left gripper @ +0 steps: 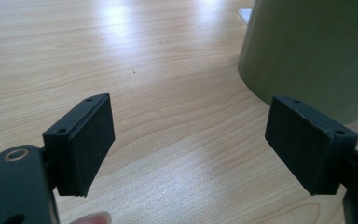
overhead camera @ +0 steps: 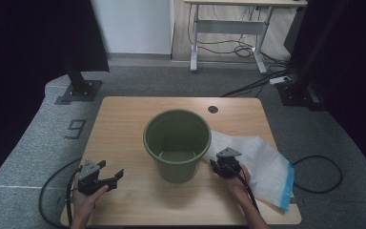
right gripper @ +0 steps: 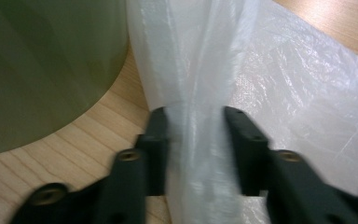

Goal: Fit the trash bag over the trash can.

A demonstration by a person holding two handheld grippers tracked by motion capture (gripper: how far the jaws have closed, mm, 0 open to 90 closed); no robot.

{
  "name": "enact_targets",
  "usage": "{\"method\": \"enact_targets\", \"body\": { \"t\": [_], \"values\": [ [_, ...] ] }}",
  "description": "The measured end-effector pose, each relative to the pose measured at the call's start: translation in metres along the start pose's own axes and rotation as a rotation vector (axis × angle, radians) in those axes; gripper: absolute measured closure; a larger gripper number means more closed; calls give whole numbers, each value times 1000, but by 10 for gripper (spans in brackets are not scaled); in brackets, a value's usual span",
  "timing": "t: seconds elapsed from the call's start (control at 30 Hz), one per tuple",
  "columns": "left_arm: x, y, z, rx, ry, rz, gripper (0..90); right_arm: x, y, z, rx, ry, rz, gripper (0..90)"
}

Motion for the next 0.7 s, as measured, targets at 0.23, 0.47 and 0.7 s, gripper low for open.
{"method": "enact_targets", "body": {
  "t": [0.23, 0.47, 0.7],
  "values": [
    [1, 0, -1, 3, 0, 3, 156, -17, 8, 6, -55, -61, -5, 885],
    [1, 0, -1, 2, 1, 2, 156, -41, 35, 25, -166, -119, -32, 887],
    [-1, 1, -1, 2, 1, 5, 156, -51, 66, 48, -267, -140, -33, 887]
  ]
}}
Point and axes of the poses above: each handheld gripper's, and its own axes: y roughly backward along the jaws, z roughly out of its top, x roughly to its left, the point moved 9 cm from there along -y, roughly forward along the jaws, and after that the axes turned 11 degrees about -z, right-handed, at the moved point
